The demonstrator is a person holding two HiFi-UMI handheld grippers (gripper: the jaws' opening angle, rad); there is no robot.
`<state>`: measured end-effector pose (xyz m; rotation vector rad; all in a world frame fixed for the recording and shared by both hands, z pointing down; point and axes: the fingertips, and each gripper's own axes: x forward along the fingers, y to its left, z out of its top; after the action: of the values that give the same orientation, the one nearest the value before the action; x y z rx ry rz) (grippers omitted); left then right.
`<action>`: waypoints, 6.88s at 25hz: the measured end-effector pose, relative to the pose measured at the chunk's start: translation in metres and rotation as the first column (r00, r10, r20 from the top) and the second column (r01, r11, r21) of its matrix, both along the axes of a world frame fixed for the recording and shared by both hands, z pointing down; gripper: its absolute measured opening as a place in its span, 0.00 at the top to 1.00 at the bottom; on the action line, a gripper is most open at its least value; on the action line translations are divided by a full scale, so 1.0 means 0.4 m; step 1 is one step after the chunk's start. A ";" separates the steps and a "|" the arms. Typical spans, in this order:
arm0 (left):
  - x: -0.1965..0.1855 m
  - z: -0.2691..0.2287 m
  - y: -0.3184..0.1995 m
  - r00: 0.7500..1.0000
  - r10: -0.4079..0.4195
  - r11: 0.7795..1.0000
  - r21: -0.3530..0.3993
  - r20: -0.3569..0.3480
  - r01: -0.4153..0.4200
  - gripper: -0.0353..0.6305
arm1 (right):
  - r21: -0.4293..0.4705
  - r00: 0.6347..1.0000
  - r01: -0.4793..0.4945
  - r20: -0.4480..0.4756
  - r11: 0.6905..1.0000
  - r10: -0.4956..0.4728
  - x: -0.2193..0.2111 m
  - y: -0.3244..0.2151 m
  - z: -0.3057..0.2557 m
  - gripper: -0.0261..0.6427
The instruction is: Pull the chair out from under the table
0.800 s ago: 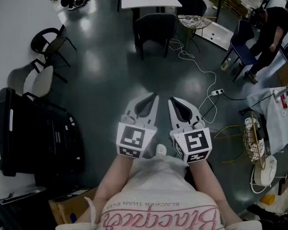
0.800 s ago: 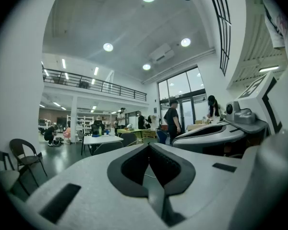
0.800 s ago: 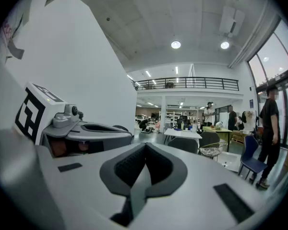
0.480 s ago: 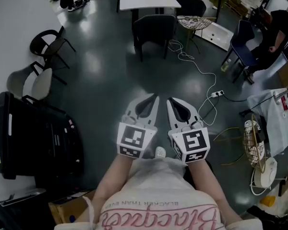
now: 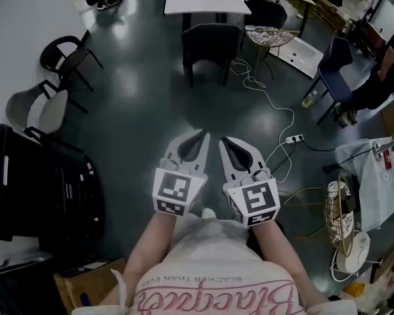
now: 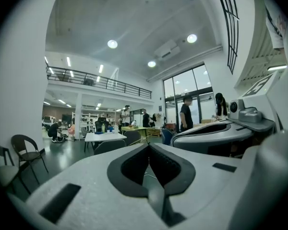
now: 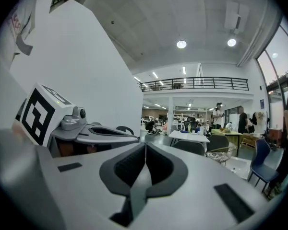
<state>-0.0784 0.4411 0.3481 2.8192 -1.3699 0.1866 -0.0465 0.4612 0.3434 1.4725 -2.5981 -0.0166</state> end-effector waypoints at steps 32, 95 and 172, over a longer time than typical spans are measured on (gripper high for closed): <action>0.014 0.058 -0.715 0.997 0.068 0.996 -0.063 -0.045 -0.070 0.94 | -0.043 0.999 -0.009 0.047 0.999 0.011 0.019 -0.703 0.048 0.95; 0.250 0.199 -1.874 0.997 -0.079 0.975 -0.211 -0.001 0.077 0.94 | -0.181 0.986 0.146 0.111 0.973 -0.127 0.320 -1.884 0.125 0.95; 0.310 0.718 -1.991 0.447 0.840 0.468 -0.826 0.306 -0.313 0.72 | -0.842 0.415 0.300 -0.308 0.448 -0.856 0.320 -2.071 0.745 0.77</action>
<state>0.0455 -0.3552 0.6351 2.4153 0.0547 1.5453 0.0814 -0.3673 0.6416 0.0298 -1.9213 0.2148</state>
